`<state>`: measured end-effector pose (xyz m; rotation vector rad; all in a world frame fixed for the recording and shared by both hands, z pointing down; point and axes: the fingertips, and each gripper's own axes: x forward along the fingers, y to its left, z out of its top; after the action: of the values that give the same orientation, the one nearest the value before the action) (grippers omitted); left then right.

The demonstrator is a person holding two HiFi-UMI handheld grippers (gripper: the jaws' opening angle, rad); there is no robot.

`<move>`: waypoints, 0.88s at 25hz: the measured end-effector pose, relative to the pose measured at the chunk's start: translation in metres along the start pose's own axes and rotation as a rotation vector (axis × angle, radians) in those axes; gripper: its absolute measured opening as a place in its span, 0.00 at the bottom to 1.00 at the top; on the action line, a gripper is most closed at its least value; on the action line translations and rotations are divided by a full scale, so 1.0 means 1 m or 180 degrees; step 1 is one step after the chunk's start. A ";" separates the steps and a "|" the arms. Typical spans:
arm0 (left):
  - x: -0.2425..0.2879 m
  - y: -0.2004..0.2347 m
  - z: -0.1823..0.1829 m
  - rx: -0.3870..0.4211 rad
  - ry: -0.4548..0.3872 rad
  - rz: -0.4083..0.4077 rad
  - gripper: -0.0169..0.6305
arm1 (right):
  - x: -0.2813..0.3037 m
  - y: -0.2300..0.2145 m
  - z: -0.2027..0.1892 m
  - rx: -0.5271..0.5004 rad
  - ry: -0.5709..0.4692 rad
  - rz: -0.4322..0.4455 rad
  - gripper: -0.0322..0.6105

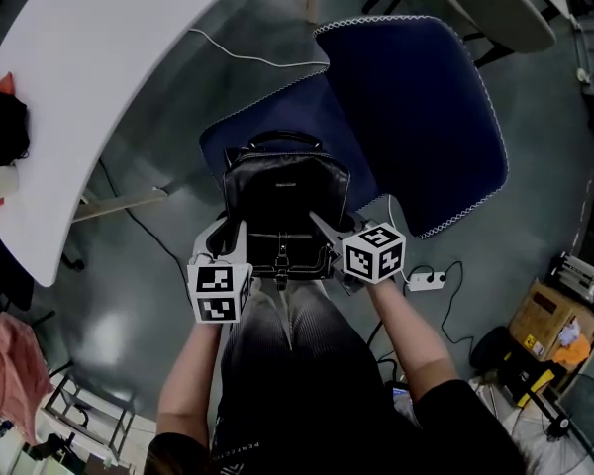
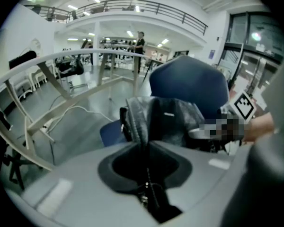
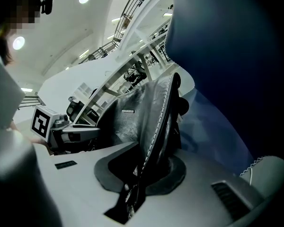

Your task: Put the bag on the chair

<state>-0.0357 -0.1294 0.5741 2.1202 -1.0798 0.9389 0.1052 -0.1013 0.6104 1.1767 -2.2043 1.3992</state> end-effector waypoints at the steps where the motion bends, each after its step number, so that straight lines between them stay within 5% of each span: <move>1: 0.003 0.001 -0.001 0.0005 0.0005 -0.0006 0.13 | 0.002 -0.003 -0.001 0.0007 0.0010 -0.0015 0.10; 22: 0.065 0.019 0.012 0.0161 0.0227 0.0053 0.14 | 0.036 -0.052 0.010 0.0275 0.0340 -0.0185 0.18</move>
<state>-0.0197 -0.1766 0.6213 2.1044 -1.0499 1.0519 0.1235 -0.1375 0.6594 1.1560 -2.0403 1.5103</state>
